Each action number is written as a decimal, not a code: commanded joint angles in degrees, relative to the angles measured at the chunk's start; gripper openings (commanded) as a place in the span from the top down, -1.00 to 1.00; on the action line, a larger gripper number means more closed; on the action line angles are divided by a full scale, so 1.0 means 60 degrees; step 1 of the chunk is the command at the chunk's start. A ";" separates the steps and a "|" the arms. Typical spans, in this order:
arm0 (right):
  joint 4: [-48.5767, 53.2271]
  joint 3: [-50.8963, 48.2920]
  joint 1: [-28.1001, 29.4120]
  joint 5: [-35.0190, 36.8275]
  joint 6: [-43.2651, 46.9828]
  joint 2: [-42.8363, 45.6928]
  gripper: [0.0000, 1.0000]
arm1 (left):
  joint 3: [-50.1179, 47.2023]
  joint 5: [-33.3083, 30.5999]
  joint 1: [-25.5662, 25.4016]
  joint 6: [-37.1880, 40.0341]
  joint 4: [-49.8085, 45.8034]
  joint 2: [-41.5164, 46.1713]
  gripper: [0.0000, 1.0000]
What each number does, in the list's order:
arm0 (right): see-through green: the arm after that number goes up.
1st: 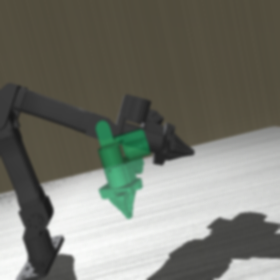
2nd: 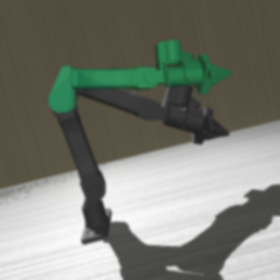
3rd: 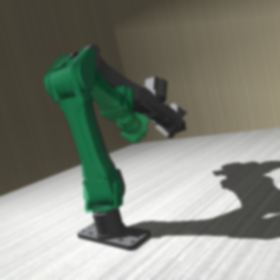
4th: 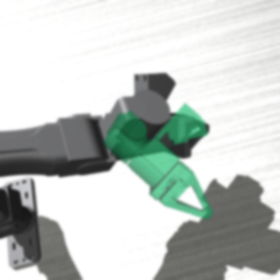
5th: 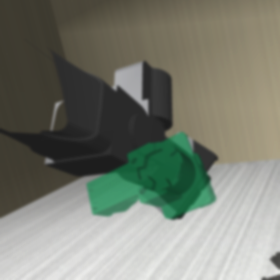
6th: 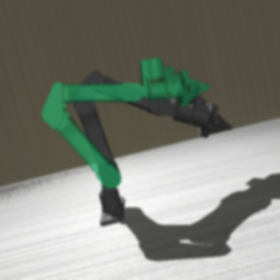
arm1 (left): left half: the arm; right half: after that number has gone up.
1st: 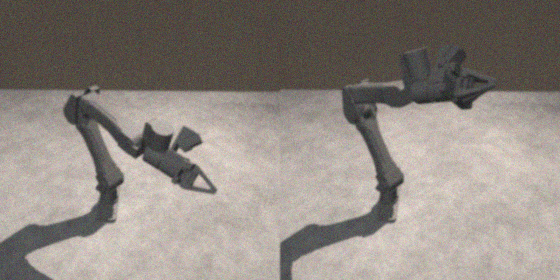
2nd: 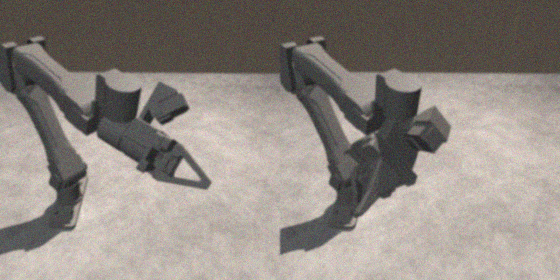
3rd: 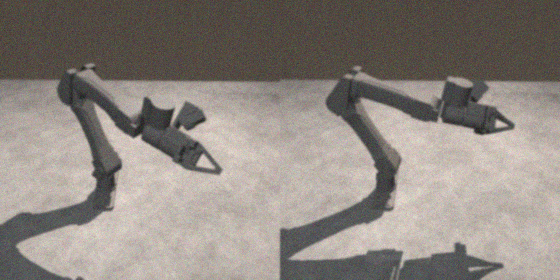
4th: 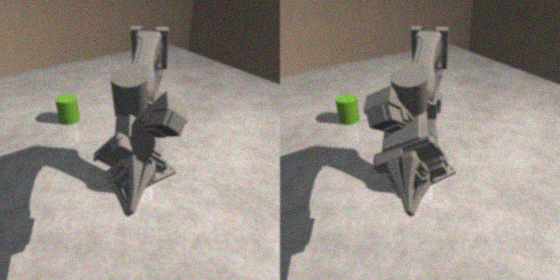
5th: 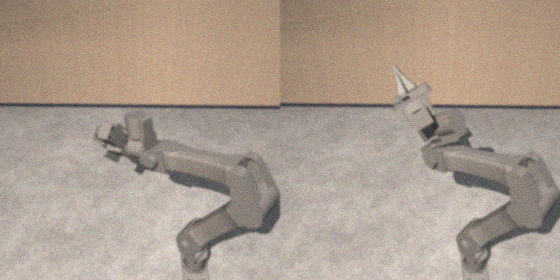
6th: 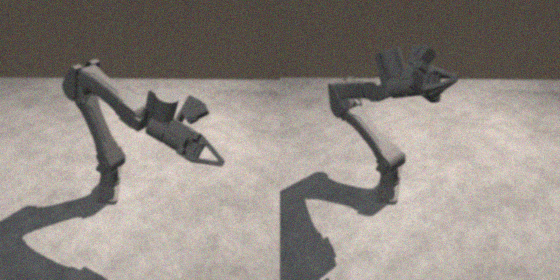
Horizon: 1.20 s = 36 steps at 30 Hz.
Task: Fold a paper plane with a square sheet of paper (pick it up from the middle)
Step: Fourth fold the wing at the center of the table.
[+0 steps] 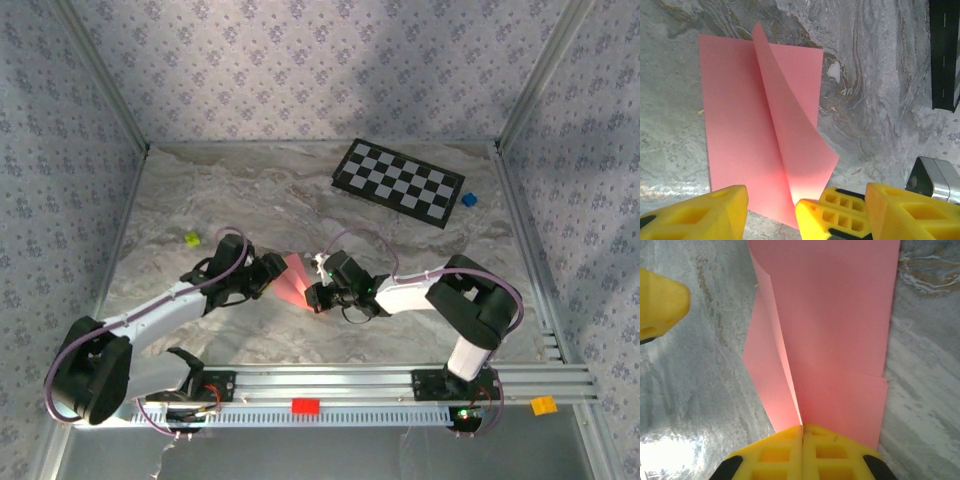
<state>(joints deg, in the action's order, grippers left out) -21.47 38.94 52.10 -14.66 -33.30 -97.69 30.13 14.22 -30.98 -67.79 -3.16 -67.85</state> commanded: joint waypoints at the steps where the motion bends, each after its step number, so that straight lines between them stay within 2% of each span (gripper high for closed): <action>1: -0.0040 0.0076 -0.0018 -0.0342 -0.0233 -0.0074 0.98 | 0.0194 0.0347 0.0155 -0.0246 0.0540 -0.0373 -0.29; 5: 0.0267 0.0110 0.0128 0.0132 0.0199 0.0108 0.97 | 0.0759 0.0344 0.0176 -0.0085 0.0222 -0.0930 -0.34; 11: 0.1254 0.0376 0.0888 0.2119 0.1417 0.0632 0.92 | 0.1203 0.0370 0.0188 -0.0114 0.0045 -0.1685 -0.36; 19: 0.1232 0.0461 0.1792 0.3928 0.2776 0.0681 0.89 | 0.1121 0.0284 0.0187 -0.0421 -0.0176 -0.2072 -0.25; 23: 0.1293 0.0546 0.2093 0.4702 0.3070 0.0595 0.85 | 0.1027 0.0208 0.0188 -0.0494 -0.0203 -0.2064 0.03; 29: 0.1329 0.0592 0.2439 0.5351 0.3543 0.0391 0.68 | 0.1057 0.0252 0.0188 -0.0509 -0.0387 -0.2043 0.69; 34: 0.1302 0.0541 0.2705 0.6163 0.3998 0.0286 0.51 | 0.1103 0.0282 0.0199 -0.0494 -0.0622 -0.1947 0.92; 36: 0.1279 0.0541 0.2821 0.6517 0.4174 0.0250 0.47 | 0.1116 0.0282 0.0200 -0.0501 -0.0664 -0.1918 0.94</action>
<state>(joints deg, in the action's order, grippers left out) -14.74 41.21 68.14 19.22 -11.14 -95.02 36.18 15.81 -30.00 -70.15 -4.80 -80.18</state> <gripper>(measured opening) 0.260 0.045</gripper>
